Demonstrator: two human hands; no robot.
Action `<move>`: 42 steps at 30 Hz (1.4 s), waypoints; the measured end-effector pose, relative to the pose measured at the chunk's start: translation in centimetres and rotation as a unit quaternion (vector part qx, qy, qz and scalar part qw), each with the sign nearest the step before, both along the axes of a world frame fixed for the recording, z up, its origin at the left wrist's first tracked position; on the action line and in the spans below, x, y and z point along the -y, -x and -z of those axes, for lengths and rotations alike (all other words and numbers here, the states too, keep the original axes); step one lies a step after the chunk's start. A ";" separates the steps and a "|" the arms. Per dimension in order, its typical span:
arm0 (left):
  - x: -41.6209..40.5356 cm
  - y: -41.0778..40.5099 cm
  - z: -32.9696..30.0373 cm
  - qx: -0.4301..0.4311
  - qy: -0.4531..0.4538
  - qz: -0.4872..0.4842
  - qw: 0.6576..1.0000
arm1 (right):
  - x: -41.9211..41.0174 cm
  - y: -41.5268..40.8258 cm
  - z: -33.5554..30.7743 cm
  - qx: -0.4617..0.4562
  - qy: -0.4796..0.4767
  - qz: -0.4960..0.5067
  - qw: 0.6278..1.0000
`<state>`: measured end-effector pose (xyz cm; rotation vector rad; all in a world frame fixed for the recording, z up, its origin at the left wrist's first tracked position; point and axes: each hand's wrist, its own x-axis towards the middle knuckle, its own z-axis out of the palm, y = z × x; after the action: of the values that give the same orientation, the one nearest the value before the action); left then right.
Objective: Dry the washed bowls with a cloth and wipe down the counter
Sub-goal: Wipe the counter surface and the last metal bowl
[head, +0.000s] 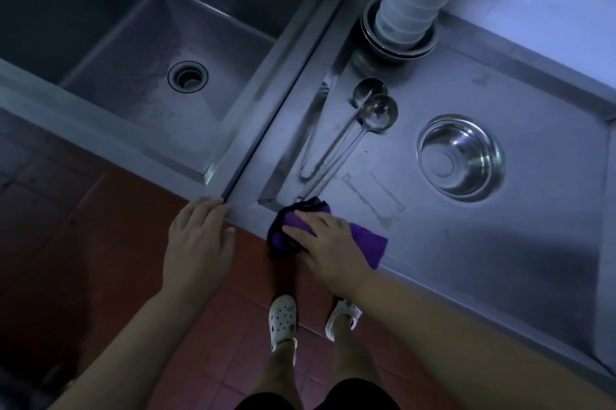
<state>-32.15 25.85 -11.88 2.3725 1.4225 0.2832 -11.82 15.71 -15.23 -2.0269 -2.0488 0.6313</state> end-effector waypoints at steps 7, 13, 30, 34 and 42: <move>0.5 -1.1 0.3 0.001 0.013 0.029 0.999 | -4.3 4.6 0.7 0.086 -0.004 -0.013 0.996; 1.6 -5.1 0.0 0.007 0.031 0.093 0.995 | 0.8 1.8 0.7 0.086 -0.021 -0.005 0.996; 12.2 -22.3 0.1 -0.011 0.056 0.395 0.917 | 24.7 -13.2 -1.0 0.140 -0.010 0.333 0.932; 14.8 -25.4 0.2 -0.022 0.066 0.439 0.896 | 29.4 -16.1 -1.1 0.140 0.011 0.412 0.900; 17.6 -30.7 0.3 -0.050 0.051 0.475 0.877 | 34.8 -22.4 -1.2 0.115 0.038 0.509 0.852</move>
<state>-1.45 8.23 -12.14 2.6814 0.1566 -0.1809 10.57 -19.06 -14.06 -2.8722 -0.7290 0.2413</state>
